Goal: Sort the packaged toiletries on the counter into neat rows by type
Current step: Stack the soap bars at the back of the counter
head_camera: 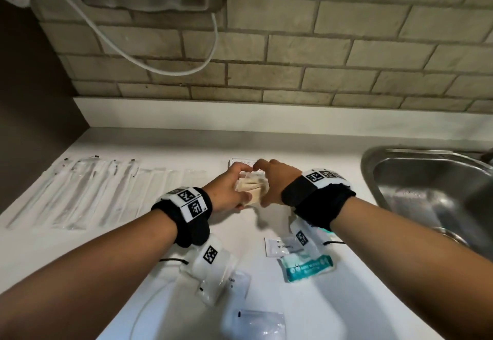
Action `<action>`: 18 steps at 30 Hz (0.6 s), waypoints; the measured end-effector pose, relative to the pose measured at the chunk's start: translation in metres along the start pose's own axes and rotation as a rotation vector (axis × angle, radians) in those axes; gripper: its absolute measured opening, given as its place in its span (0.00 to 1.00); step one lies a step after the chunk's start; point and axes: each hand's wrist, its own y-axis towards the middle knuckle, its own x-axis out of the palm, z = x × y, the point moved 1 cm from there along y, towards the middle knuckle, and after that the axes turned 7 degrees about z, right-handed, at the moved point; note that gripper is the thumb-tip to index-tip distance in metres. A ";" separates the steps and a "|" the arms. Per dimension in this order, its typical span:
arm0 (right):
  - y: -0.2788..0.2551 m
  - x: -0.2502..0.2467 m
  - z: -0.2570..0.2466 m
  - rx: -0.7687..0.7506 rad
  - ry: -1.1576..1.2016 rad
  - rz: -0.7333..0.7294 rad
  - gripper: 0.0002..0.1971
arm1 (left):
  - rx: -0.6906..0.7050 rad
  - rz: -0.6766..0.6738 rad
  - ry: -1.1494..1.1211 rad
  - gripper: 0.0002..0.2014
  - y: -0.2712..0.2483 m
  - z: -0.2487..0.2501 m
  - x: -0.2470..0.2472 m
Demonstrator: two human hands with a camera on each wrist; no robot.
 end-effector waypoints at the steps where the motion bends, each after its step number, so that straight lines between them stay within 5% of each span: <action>1: 0.002 0.003 -0.002 -0.012 -0.062 -0.030 0.31 | 0.004 -0.004 0.029 0.26 0.002 -0.001 0.000; 5: 0.003 0.013 -0.006 -0.019 -0.176 -0.063 0.19 | 0.027 -0.049 0.312 0.20 0.006 -0.006 0.002; 12: -0.006 0.029 -0.007 -0.053 -0.179 0.009 0.22 | 0.111 -0.038 0.943 0.22 0.007 -0.008 -0.003; 18: -0.012 0.024 -0.008 -0.076 -0.197 -0.013 0.15 | 0.074 -0.008 0.853 0.29 0.004 -0.015 0.001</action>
